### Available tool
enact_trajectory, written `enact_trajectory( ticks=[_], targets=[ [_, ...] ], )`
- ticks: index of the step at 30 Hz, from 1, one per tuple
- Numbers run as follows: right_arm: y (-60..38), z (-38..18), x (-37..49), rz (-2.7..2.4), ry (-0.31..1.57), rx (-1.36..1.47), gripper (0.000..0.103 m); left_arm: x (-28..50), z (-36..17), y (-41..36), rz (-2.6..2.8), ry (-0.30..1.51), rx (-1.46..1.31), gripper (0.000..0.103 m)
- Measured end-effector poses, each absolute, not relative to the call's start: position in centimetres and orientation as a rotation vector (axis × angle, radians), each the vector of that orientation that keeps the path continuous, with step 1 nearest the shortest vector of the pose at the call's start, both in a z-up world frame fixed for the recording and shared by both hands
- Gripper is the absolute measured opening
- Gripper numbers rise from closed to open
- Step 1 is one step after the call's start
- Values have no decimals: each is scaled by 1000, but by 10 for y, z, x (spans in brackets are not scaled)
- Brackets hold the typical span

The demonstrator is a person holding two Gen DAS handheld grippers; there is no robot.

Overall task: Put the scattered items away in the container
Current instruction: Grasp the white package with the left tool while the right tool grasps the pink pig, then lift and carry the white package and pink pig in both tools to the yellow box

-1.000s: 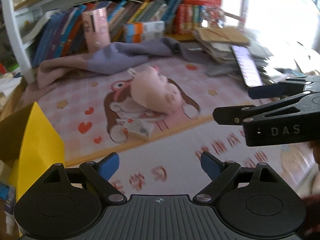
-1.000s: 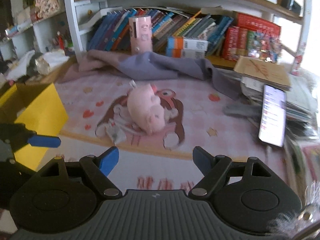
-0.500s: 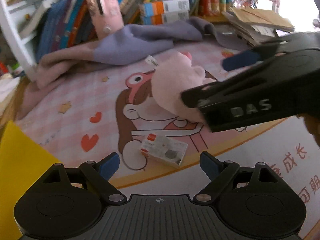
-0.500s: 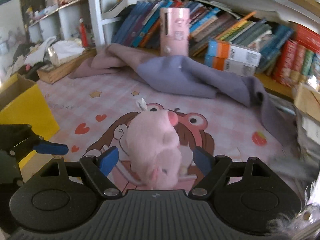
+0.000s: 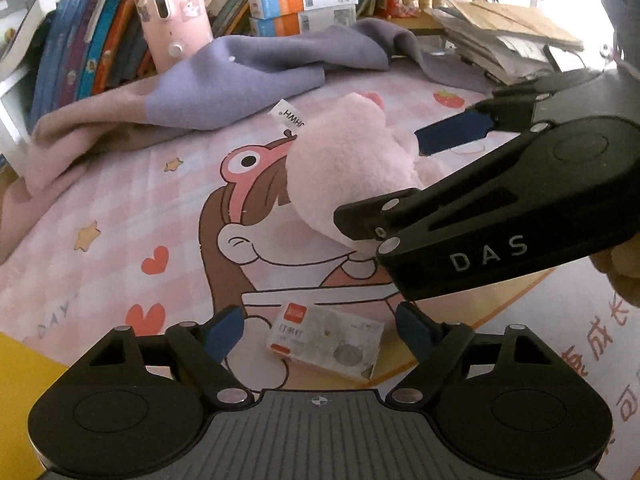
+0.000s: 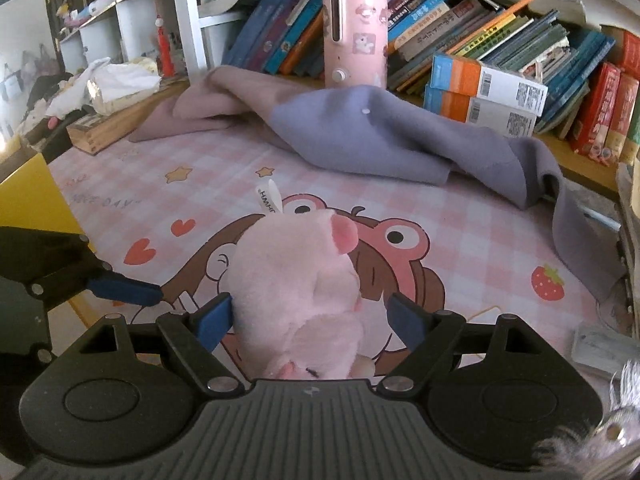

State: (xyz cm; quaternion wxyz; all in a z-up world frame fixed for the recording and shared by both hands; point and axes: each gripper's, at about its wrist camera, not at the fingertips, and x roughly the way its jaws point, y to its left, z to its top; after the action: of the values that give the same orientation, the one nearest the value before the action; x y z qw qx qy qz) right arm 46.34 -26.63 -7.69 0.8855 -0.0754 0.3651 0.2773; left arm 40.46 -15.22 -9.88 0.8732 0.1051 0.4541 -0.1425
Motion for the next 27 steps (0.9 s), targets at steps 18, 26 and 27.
enact_trajectory(
  ticks=[18, 26, 27],
  targets=[
    [-279, -60, 453, 582, 743, -64, 54, 379, -62, -159, -289, 922, 184, 57],
    [-295, -29, 422, 619, 715, -30, 54, 347, -33, -156, -291, 908, 137, 57],
    [-296, -25, 416, 629, 708, -32, 54, 342, -29, -155, -285, 903, 134, 57]
  ],
)
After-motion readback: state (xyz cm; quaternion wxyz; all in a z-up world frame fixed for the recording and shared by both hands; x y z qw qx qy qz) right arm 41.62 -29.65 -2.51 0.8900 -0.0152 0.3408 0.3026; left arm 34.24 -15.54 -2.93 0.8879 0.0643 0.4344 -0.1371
